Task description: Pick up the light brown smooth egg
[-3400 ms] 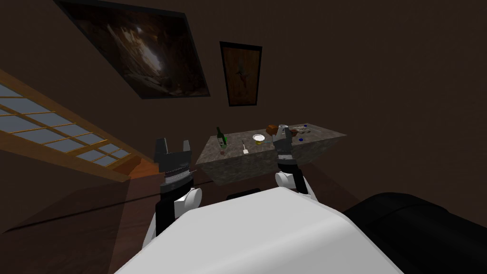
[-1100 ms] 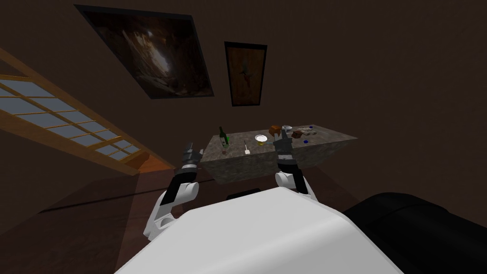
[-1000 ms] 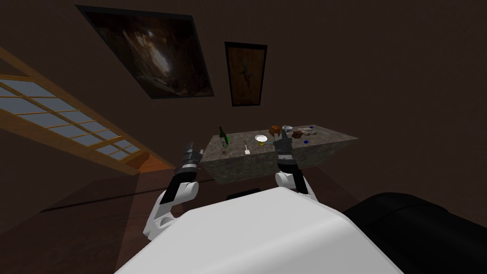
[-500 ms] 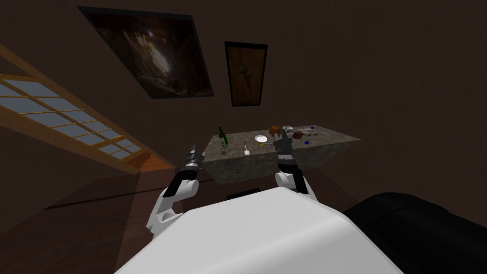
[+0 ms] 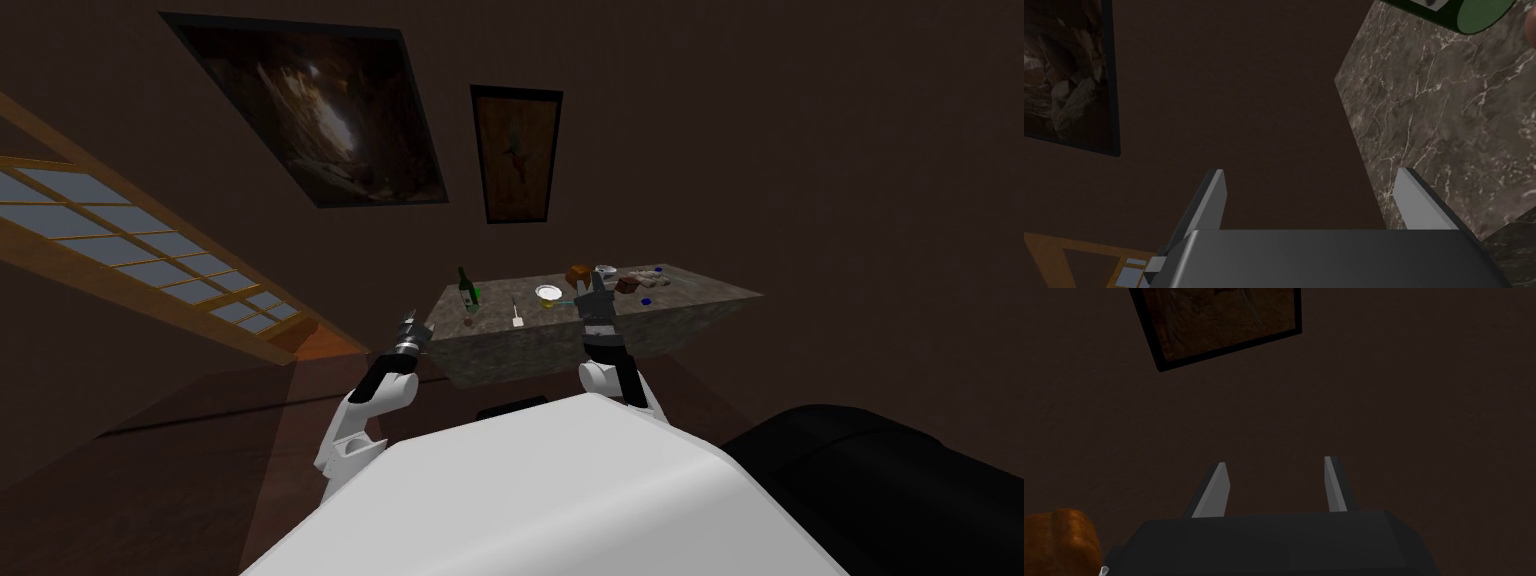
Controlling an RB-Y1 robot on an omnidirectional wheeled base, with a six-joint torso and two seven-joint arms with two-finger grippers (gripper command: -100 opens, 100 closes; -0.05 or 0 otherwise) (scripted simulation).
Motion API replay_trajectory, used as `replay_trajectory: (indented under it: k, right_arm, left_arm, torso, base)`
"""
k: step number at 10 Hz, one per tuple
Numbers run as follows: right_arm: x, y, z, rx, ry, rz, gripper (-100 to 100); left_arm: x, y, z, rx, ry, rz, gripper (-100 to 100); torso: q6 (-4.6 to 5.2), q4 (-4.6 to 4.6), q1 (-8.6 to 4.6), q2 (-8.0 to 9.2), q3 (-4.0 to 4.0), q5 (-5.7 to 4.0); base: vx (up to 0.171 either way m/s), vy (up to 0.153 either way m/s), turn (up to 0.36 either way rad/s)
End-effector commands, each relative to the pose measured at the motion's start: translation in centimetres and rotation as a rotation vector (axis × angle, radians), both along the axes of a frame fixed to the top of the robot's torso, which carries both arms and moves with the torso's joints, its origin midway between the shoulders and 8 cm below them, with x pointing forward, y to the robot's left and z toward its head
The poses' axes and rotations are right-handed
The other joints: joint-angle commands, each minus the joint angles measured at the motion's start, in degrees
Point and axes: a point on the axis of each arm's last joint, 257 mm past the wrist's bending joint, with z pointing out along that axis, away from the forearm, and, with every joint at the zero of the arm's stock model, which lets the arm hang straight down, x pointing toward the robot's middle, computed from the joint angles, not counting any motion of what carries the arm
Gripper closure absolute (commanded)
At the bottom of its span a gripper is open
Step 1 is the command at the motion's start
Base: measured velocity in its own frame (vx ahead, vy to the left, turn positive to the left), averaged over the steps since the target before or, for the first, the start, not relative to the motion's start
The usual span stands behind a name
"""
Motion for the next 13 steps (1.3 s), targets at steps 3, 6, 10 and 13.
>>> replay_trajectory:
  k: [3, 6, 10, 13]
  right_arm:
    - [0.0, 0.0, 0.0, 0.000, 0.000, 0.000, 0]
    - [0.0, 0.0, 0.0, 0.000, 0.000, 0.000, 0]
    - [0.0, 0.0, 0.0, 0.000, 0.000, 0.000, 0]
    - [0.0, 0.0, 0.0, 0.000, 0.000, 0.000, 0]
  left_arm:
    - [0.8, 0.6, -2.6, -0.086, 0.096, 0.011, -100]
    - [1.0, 0.8, -4.6, -0.133, 0.168, 0.020, -100]
    - [1.3, 1.0, -7.2, -0.222, 0.270, 0.038, -100]
    - [1.0, 1.0, -9.2, -0.269, 0.351, 0.052, -100]
  torso:
    - [0.00, 0.00, -0.03, -0.02, -0.01, -0.01]
    - [0.00, 0.00, -0.01, -0.02, -0.01, 0.00]
    - [0.00, -0.02, -0.07, -0.06, -0.04, -0.01]
    - [0.00, -0.01, -0.09, -0.06, -0.03, -0.02]
  base:
    - [0.017, -0.032, 0.018]
    - [0.018, -0.028, 0.010]
    - [0.024, -0.039, 0.015]
    - [0.020, -0.040, 0.013]
